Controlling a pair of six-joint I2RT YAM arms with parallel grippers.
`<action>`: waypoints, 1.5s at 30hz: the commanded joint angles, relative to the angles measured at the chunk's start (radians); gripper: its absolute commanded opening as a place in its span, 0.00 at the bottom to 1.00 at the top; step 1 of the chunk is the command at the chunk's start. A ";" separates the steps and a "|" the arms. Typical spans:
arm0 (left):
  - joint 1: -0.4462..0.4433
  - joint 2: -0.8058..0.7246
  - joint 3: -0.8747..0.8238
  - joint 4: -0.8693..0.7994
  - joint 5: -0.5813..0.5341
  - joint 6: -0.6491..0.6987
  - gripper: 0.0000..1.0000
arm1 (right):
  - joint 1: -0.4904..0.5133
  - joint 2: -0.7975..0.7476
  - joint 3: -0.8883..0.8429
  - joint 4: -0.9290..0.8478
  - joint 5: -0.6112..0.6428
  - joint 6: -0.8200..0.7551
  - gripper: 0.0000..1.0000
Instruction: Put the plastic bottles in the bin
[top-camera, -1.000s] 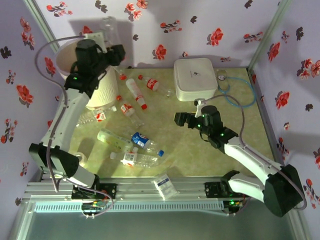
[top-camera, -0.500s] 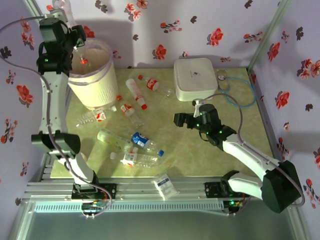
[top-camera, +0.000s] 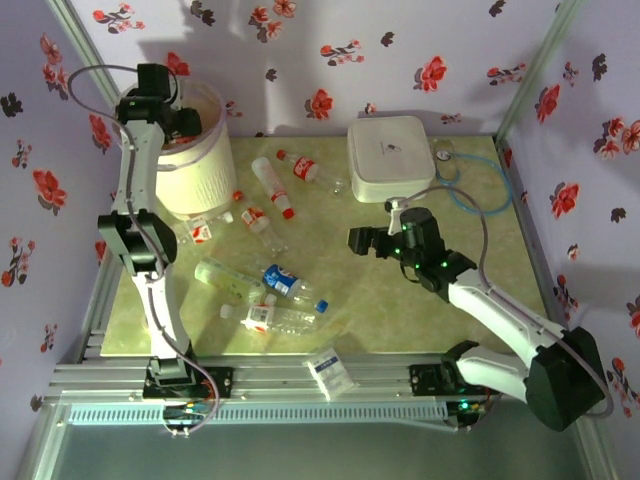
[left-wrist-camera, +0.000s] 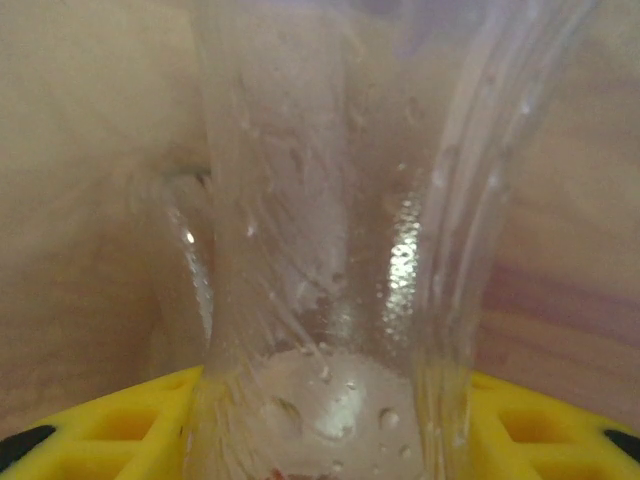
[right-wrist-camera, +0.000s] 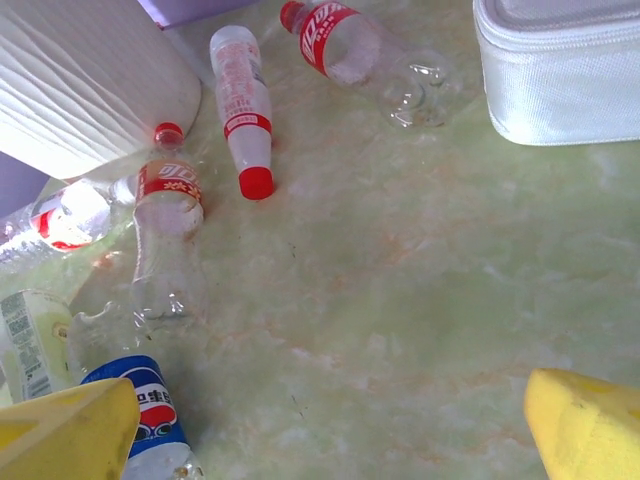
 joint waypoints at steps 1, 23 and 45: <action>0.006 0.026 0.016 -0.081 0.037 0.060 0.00 | -0.007 -0.038 -0.018 -0.007 0.022 -0.016 0.99; 0.008 0.112 -0.267 0.140 0.131 0.056 0.17 | -0.007 -0.046 -0.022 -0.020 0.033 -0.021 0.99; 0.013 -0.195 -0.152 0.047 0.023 0.129 1.00 | -0.007 -0.020 -0.009 0.017 0.039 0.000 0.99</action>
